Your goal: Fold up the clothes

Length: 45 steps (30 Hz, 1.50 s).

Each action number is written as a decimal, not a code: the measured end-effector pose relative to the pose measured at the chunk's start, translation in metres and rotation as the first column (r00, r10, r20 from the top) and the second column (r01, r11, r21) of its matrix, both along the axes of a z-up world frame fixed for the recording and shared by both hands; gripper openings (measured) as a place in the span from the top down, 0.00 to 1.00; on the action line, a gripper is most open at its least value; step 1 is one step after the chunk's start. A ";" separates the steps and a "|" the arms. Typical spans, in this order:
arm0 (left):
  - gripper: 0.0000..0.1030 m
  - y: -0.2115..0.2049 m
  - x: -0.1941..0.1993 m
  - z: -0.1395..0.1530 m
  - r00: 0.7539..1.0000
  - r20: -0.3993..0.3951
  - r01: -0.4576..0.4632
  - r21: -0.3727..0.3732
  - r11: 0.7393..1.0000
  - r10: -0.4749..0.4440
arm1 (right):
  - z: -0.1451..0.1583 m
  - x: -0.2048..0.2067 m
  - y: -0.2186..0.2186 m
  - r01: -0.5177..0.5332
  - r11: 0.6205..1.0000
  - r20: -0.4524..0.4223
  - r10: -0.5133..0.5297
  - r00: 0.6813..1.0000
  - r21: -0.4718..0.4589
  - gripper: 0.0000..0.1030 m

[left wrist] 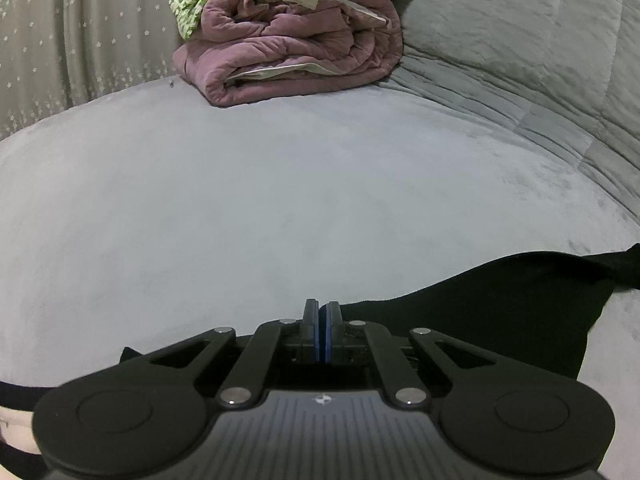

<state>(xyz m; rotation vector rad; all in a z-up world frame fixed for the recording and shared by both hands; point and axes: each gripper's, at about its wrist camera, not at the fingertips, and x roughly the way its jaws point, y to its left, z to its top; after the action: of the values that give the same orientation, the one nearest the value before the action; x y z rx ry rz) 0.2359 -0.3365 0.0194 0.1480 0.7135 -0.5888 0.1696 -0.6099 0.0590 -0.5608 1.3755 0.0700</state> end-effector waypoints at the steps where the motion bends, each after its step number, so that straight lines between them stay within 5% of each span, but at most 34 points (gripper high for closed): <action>1: 0.98 0.001 -0.001 0.000 1.000 -0.001 -0.002 -0.003 1.000 0.002 | -0.007 0.003 -0.002 0.008 1.000 -0.026 -0.008 1.000 0.001 0.87; 4: 0.99 0.003 -0.002 0.002 1.000 0.009 -0.003 -0.009 1.000 0.003 | -0.003 0.000 -0.002 -0.020 1.000 -0.020 0.020 1.000 0.019 0.92; 8: 0.99 0.009 -0.010 0.014 1.000 0.028 0.007 -0.053 0.999 -0.006 | 0.037 -0.010 -0.017 0.041 0.999 0.147 -0.045 0.988 0.028 0.93; 12: 0.99 0.018 -0.023 0.033 0.997 0.072 0.033 -0.103 0.994 -0.025 | 0.095 -0.042 -0.024 0.055 0.989 0.282 -0.093 0.955 0.140 0.93; 17: 0.99 0.010 -0.015 0.035 0.997 0.076 0.013 -0.103 0.995 -0.006 | 0.129 -0.043 -0.043 0.098 0.958 0.321 -0.185 0.929 0.269 0.93; 20: 1.00 -0.002 -0.004 0.020 0.997 0.074 -0.014 -0.064 0.998 0.018 | 0.114 -0.006 -0.062 0.205 0.933 0.288 -0.291 0.912 0.295 0.93; 25: 1.00 -0.018 0.007 0.000 0.994 0.094 -0.050 0.016 0.999 0.048 | 0.048 0.060 -0.077 0.378 0.893 0.213 -0.430 0.877 0.245 0.92; 33: 1.00 0.006 -0.004 0.016 0.991 0.112 -0.067 -0.045 0.997 0.072 | 0.030 0.064 -0.084 0.465 0.877 0.355 -0.477 0.804 0.124 0.82; 38: 1.00 0.037 -0.019 0.025 0.992 0.071 -0.098 -0.103 0.990 0.106 | 0.044 0.023 -0.120 0.495 0.785 0.294 -0.606 0.739 0.374 0.44; 43: 1.00 0.039 -0.041 0.015 0.997 0.024 -0.073 -0.092 0.993 0.076 | 0.022 0.019 -0.134 0.575 0.629 0.147 -0.731 0.666 0.524 0.57; 44: 1.00 0.038 -0.044 0.013 0.998 0.017 -0.061 -0.087 0.994 0.062 | 0.018 0.022 -0.133 0.596 0.610 0.136 -0.749 0.648 0.522 0.78; 45: 1.00 0.037 -0.047 0.011 0.999 0.010 -0.047 -0.084 0.995 0.048 | 0.017 0.023 -0.127 0.606 0.625 0.149 -0.746 0.649 0.492 0.86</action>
<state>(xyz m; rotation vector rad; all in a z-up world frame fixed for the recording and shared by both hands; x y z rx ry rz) 0.1885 -0.2991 0.0302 0.0569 0.6780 -0.5705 0.1926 -0.7367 0.0756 0.3358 1.1025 -0.3604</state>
